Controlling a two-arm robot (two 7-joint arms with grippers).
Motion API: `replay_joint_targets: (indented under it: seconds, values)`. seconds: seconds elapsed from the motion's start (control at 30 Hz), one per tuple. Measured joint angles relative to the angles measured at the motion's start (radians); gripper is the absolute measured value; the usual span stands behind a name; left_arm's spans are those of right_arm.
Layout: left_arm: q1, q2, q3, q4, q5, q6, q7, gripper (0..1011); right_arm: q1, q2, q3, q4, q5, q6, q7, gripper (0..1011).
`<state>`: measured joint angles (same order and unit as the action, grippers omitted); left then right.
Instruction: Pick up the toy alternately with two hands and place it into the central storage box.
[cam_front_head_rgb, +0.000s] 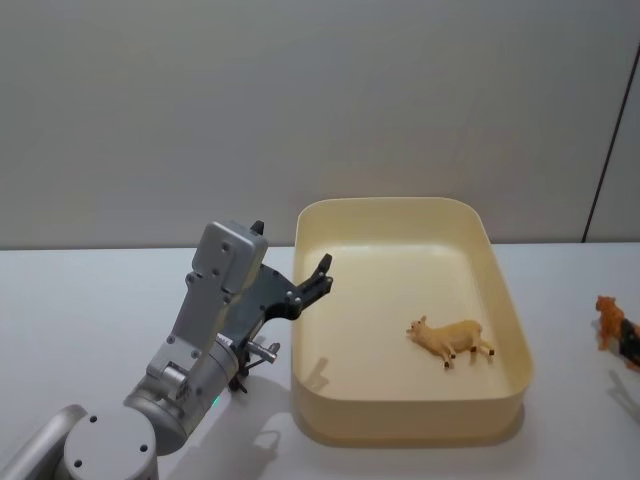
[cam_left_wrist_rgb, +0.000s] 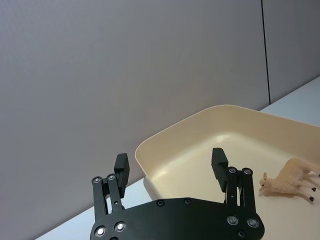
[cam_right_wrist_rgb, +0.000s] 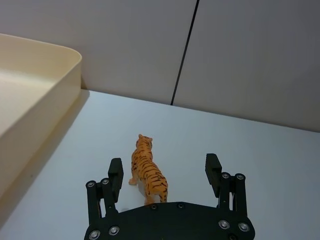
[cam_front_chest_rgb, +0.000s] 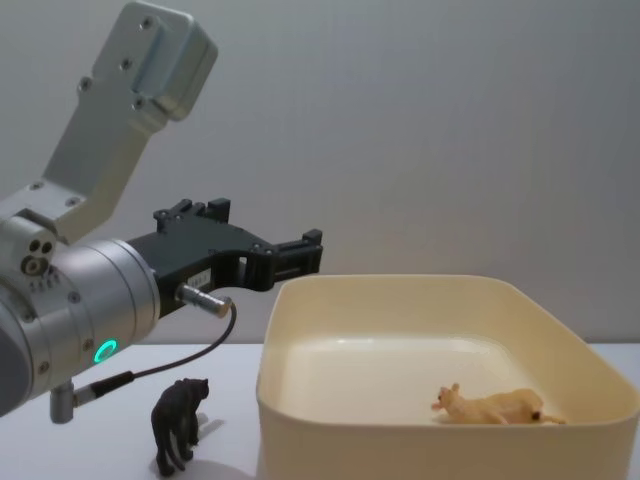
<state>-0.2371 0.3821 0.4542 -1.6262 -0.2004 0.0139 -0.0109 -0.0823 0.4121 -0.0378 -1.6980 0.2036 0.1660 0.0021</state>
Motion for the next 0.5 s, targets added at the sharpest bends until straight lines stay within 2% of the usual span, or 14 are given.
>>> replay_joint_targets:
  seconds: [0.5]
  values:
    - [0.0,0.0,0.0,0.0,0.0,0.0,0.0,1002,0.085,-0.039,-0.026,0.133,-0.031,-0.003,0.014,1001]
